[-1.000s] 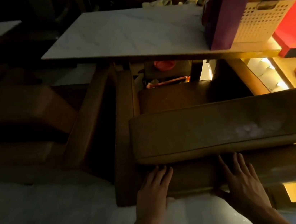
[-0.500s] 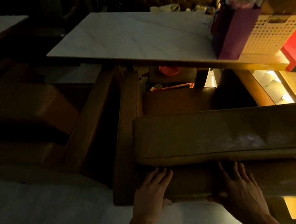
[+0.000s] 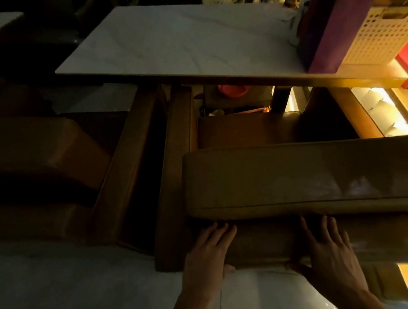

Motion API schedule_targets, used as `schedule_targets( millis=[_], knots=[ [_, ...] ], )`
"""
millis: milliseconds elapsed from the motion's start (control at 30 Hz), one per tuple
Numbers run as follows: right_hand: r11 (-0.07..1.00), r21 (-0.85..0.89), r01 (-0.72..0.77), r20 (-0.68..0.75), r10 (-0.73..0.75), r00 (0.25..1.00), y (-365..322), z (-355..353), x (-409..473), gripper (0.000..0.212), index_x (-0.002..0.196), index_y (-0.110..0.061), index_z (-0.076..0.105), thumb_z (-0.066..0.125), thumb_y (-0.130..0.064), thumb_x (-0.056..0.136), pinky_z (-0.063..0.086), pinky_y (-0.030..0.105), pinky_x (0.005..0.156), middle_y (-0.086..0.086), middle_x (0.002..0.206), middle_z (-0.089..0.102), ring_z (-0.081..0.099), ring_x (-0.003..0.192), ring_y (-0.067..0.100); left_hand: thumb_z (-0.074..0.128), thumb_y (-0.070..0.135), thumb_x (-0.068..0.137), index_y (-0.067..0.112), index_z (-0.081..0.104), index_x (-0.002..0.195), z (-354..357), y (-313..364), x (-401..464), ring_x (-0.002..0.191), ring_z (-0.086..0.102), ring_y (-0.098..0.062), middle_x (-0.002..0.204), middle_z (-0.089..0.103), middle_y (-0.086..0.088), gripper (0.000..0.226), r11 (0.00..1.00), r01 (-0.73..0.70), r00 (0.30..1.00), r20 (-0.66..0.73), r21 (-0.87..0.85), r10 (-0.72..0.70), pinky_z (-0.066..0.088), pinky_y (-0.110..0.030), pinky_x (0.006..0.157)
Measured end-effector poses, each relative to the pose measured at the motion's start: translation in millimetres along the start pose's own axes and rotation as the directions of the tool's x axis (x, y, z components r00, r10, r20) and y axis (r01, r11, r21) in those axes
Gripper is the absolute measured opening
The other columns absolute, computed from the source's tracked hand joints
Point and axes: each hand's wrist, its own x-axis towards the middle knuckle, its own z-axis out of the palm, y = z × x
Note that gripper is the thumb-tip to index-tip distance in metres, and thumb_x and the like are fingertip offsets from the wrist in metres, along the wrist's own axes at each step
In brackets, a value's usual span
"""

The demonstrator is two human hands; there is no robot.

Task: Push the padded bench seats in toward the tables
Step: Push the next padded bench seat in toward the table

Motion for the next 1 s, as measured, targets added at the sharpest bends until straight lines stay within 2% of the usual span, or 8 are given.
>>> schedule_targets(
  millis=[233, 400, 500, 633, 700, 800, 1000],
  knots=[
    [0.995, 0.101, 0.011, -0.095, -0.002, 0.995, 3.6, 10.1, -7.0, 0.117, 0.151, -0.036, -0.028, 0.045, -0.087, 0.075, 0.007, 0.05, 0.126, 0.013, 0.164, -0.02, -0.02, 0.151, 0.032, 0.073, 0.048, 0.08, 0.042, 0.016, 0.151, 3.9, -3.2, -4.9, 0.144, 0.015, -0.011, 0.156, 0.021, 0.018, 0.091, 1.0, -0.019, 0.995, -0.098, 0.018, 0.021, 0.039, -0.034, 0.106],
    [0.995, 0.103, 0.011, -0.111, 0.0, 0.994, 4.8, 10.6, -7.9, 0.115, 0.151, -0.038, -0.027, 0.046, -0.086, 0.076, 0.007, 0.049, 0.126, 0.011, 0.164, -0.019, -0.021, 0.15, 0.03, 0.072, 0.044, 0.082, 0.036, 0.011, 0.153, 12.2, 4.3, -9.5, 0.147, 0.009, -0.016, 0.159, 0.019, 0.011, 0.094, 1.0, 0.006, 0.991, -0.134, 0.027, -0.003, 0.008, -0.033, 0.118],
    [0.993, 0.112, 0.028, -0.111, -0.015, 0.994, 10.7, 6.9, -9.8, 0.112, 0.154, -0.038, -0.019, 0.048, -0.085, 0.077, 0.006, 0.05, 0.126, 0.007, 0.166, -0.016, -0.016, 0.152, 0.027, 0.066, 0.052, 0.084, 0.036, 0.007, 0.154, 10.8, 7.8, -9.9, 0.148, 0.004, -0.016, 0.161, 0.014, 0.01, 0.093, 0.999, 0.028, 0.99, -0.137, 0.033, -0.023, -0.001, -0.034, 0.12],
    [0.993, 0.115, -0.014, -0.118, 0.028, 0.993, 40.8, 2.5, -11.1, 0.111, 0.156, -0.039, -0.009, 0.054, -0.083, 0.075, 0.011, 0.053, 0.125, -0.001, 0.167, -0.011, -0.011, 0.153, 0.025, 0.065, 0.059, 0.081, 0.039, 0.004, 0.154, 11.2, 15.0, -9.0, 0.148, 0.009, -0.018, 0.16, 0.016, 0.008, 0.097, 0.996, 0.046, 0.99, -0.138, 0.072, -0.036, 0.004, -0.043, 0.123],
    [0.992, 0.118, -0.05, -0.106, 0.063, 0.992, 64.5, 3.3, -8.6, 0.117, 0.155, -0.042, -0.012, 0.059, -0.083, 0.072, 0.01, 0.056, 0.124, -0.002, 0.166, -0.015, -0.014, 0.153, 0.028, 0.067, 0.059, 0.079, 0.04, 0.009, 0.154, 15.3, 18.9, -8.0, 0.147, 0.013, -0.02, 0.159, 0.021, 0.007, 0.097, 0.996, 0.06, 0.986, -0.157, 0.07, -0.048, 0.01, -0.046, 0.122],
    [0.995, 0.102, -0.018, -0.088, 0.027, 0.996, 84.0, 13.0, -4.5, 0.119, 0.151, -0.045, -0.023, 0.058, -0.082, 0.072, 0.003, 0.06, 0.122, -0.003, 0.163, -0.028, -0.023, 0.15, 0.033, 0.069, 0.06, 0.077, 0.041, 0.022, 0.152, 20.7, 20.7, -5.2, 0.146, 0.02, -0.02, 0.155, 0.031, 0.008, 0.091, 0.995, 0.085, 0.979, -0.191, 0.057, -0.072, 0.015, -0.045, 0.121],
    [1.0, 0.025, -0.011, -0.141, 0.015, 0.99, 81.1, 19.2, -7.7, 0.111, 0.157, -0.037, -0.013, 0.049, -0.084, 0.077, 0.016, 0.06, 0.121, 0.005, 0.168, -0.004, -0.003, 0.153, 0.038, 0.071, 0.055, 0.08, 0.04, 0.029, 0.15, 16.7, 24.4, -3.7, 0.145, 0.021, -0.02, 0.153, 0.034, 0.007, 0.084, 0.992, 0.115, 0.981, -0.163, 0.046, -0.106, 0.011, -0.042, 0.121]
  ],
)
